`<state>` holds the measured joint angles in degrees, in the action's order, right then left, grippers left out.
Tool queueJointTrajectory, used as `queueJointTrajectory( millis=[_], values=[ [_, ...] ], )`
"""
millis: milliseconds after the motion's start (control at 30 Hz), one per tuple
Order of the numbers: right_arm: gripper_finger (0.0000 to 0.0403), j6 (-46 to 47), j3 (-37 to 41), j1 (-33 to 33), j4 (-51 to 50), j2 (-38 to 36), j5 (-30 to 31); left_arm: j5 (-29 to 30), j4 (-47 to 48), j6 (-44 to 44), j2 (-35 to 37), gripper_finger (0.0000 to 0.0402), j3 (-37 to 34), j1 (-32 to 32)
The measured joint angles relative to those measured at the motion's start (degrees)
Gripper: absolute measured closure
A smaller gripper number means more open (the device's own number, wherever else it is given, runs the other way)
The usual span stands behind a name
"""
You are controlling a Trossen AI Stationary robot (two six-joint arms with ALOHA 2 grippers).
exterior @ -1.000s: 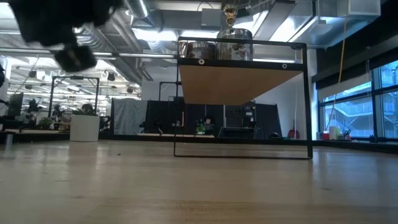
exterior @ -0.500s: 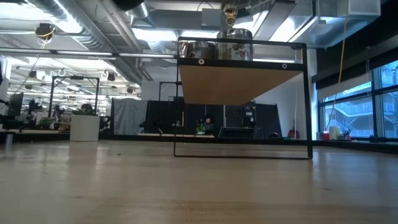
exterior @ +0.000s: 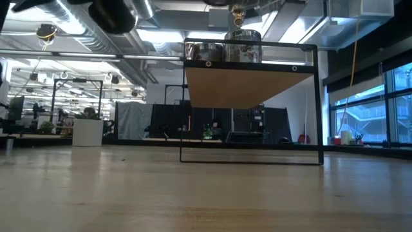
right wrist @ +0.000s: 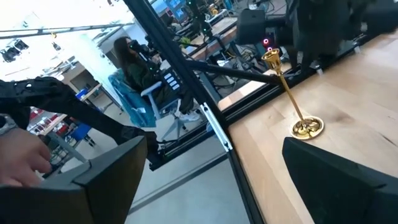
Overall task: Pick & Place candle stick holders
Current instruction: Put the gold candle holder on the shelf
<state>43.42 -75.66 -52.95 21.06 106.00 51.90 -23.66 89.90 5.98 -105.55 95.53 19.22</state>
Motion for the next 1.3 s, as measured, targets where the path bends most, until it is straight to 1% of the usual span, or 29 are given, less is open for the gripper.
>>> queueJointTrajectory(
  millis=[100,233,300,400,467,633,700,1033,1300],
  values=[
    [0.0025,0.00,0.00,-0.25,-0.51,-0.02,0.00,-2.11,-0.70,-1.55,-2.33,0.0312,0.00,0.90],
    [0.0025,-0.01,0.00,-0.31,-1.52,-0.02,0.00,-1.98,-1.71,-2.26,-4.90,0.0250,0.00,2.67],
    [0.0025,-0.18,0.00,-0.32,-1.72,-0.02,0.00,-1.78,-1.62,-2.35,-5.84,0.0229,0.00,3.58],
    [0.0025,-0.72,0.00,-0.44,-1.89,-0.04,-0.04,-1.51,-1.63,-2.35,-7.60,0.0211,0.00,4.65],
    [0.0025,-1.29,0.00,-0.63,-2.04,-0.04,-0.02,-0.62,-1.64,-2.14,-8.61,0.0207,0.00,5.29],
    [0.0025,-2.35,0.01,-0.81,-2.29,-0.04,-0.05,6.02,-1.51,-1.92,-10.11,0.0207,0.00,6.36],
    [0.0025,-2.34,0.02,-0.87,-2.67,-0.04,-0.47,6.79,-1.28,-2.30,-10.32,0.0207,0.00,6.31],
    [0.0025,-2.34,0.02,-1.88,-2.89,-0.04,-1.07,3.99,0.24,-3.99,-10.76,0.0207,-0.01,6.83],
    [0.0025,-2.34,0.02,-2.01,-2.88,-0.07,-1.05,2.67,0.14,-4.18,-10.76,0.0208,-1.59,8.24]
  ],
)
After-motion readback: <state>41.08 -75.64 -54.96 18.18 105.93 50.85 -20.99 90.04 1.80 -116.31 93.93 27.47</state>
